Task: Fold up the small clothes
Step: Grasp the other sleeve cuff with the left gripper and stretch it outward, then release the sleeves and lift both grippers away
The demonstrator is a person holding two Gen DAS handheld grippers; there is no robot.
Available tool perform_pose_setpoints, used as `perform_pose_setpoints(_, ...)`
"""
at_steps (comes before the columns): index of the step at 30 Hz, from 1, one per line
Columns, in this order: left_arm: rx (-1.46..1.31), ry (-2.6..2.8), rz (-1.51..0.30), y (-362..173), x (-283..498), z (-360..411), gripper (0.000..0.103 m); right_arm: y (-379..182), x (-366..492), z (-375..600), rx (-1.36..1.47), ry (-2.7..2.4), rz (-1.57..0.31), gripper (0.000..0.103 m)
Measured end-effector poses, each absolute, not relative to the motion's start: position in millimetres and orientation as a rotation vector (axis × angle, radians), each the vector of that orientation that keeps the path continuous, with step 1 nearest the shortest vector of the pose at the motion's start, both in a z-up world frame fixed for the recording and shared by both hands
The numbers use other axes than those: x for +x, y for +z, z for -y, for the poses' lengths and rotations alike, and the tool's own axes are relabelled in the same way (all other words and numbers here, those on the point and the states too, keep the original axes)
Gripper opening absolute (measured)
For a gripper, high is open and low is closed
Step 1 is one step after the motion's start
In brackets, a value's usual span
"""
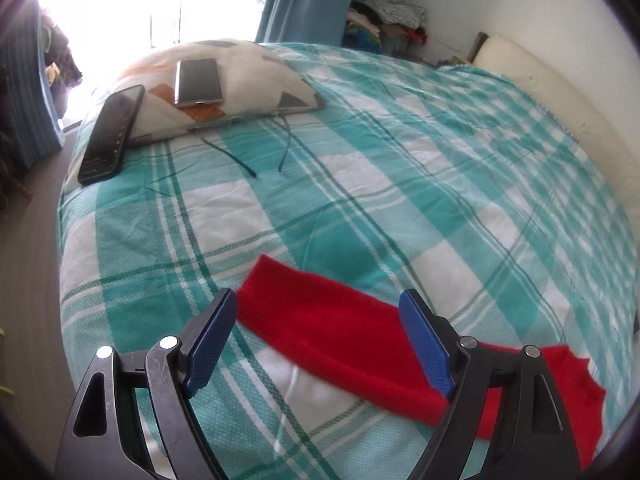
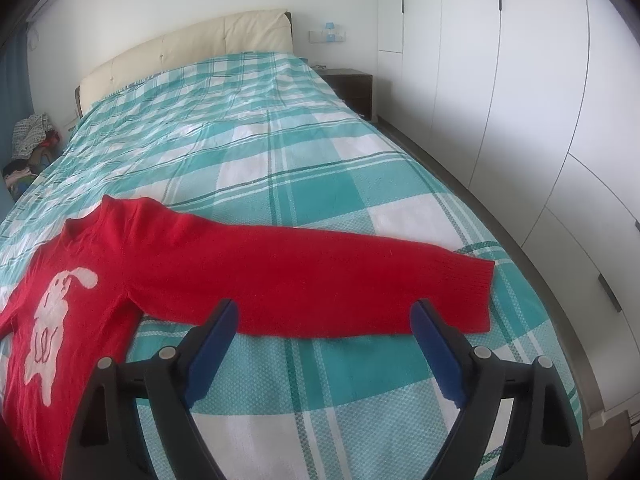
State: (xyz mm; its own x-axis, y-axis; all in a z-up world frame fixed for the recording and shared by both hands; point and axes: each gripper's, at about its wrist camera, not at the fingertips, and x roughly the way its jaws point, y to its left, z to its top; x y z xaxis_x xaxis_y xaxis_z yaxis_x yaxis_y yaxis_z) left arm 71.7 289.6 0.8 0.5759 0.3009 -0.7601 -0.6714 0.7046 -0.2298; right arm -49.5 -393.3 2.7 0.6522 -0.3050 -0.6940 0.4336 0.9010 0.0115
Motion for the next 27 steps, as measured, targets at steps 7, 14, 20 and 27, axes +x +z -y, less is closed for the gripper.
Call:
perform_pose_setpoints(7,-0.387,0.325,-0.836,-18,75,-195,0.09,-8,-57,361,0.152,-0.392,-0.705,0.087)
perform_pose_setpoints(14,-0.23,0.208,-0.869,-68,74,-129,0.09,-35,-50,337,0.115,-0.351,-0.721,0.087)
perform_pose_setpoints(20,-0.209,0.243,-0.836,-85,62,-127,0.097,-74,-50,345,0.126,-0.373,-0.794,0.089)
perform_pose_setpoints(27,-0.219,0.239,-0.869,-92,66,-126,0.102,-78,-56,346,0.127,-0.415,-0.767,0.099)
